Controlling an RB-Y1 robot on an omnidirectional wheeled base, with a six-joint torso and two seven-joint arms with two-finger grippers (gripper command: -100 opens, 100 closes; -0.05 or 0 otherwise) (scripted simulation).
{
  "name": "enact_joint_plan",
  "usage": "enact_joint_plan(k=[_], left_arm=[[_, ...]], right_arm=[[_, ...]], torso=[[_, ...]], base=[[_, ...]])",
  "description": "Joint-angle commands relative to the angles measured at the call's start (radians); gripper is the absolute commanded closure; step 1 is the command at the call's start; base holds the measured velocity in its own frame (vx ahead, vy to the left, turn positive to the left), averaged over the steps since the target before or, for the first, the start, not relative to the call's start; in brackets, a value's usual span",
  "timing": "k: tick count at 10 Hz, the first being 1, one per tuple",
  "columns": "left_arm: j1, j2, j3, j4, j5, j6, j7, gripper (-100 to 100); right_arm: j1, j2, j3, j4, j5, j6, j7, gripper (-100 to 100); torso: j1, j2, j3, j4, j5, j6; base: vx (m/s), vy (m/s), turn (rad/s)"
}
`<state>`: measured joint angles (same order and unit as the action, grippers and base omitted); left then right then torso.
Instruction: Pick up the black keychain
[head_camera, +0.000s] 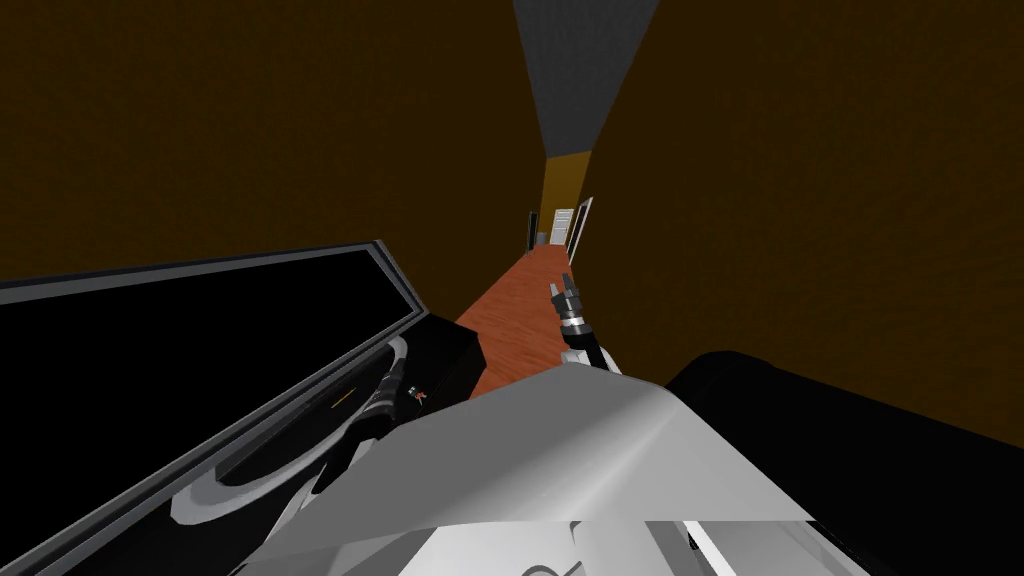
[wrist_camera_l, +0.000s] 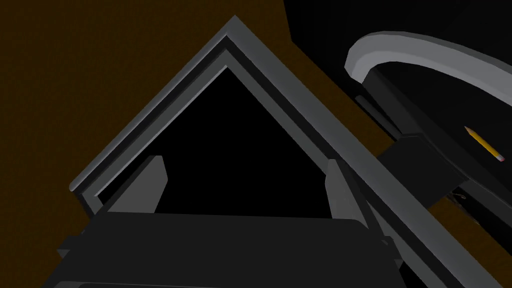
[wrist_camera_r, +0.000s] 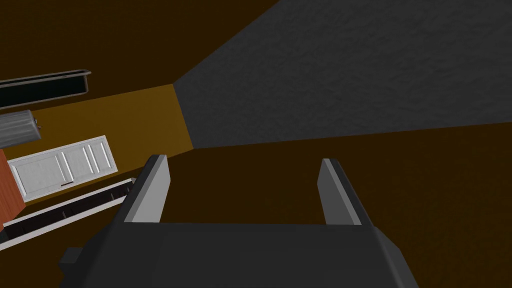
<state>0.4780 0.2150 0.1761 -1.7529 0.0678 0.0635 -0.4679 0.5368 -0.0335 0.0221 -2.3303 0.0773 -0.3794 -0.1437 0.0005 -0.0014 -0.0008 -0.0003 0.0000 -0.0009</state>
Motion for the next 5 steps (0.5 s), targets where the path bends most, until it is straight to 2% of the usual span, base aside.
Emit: enact_joint_plan(k=[1,2,3,4,5], left_arm=[[-0.005,0.002,0.009,0.038,0.008,0.05,-0.037,-100],[-0.005,0.002,0.009,0.038,0.008,0.061,-0.037,-100],[-0.01,0.011,0.018,0.077,0.019,0.089,-0.065,-100],[-0.01,0.011,0.018,0.077,0.019,0.105,-0.065,-100],[-0.016,0.019,0.027,0.115,0.03,0.136,-0.093,-100]], right_arm=[[0.0,0.0,0.0,0.0,0.0,0.0,0.0,0],[0.0,0.0,0.0,0.0,0.0,0.0,0.0,0],[0.0,0.0,0.0,0.0,0.0,0.0,0.0,0],[0.0,0.0,0.0,0.0,0.0,0.0,0.0,0],[0.0,0.0,0.0,0.0,0.0,0.0,0.0,0]], torso=[[0.0,0.0,0.0,0.0,0.0,0.0],[0.0,0.0,0.0,0.0,0.0,0.0],[0.0,0.0,0.0,0.0,0.0,0.0],[0.0,0.0,0.0,0.0,0.0,0.001],[0.0,0.0,0.0,0.0,0.0,0.0]], base=[[0.018,0.012,-0.204],[0.014,0.016,-0.118],[0.014,0.017,-0.262],[0.01,0.02,-0.107],[0.011,0.016,-0.205]])
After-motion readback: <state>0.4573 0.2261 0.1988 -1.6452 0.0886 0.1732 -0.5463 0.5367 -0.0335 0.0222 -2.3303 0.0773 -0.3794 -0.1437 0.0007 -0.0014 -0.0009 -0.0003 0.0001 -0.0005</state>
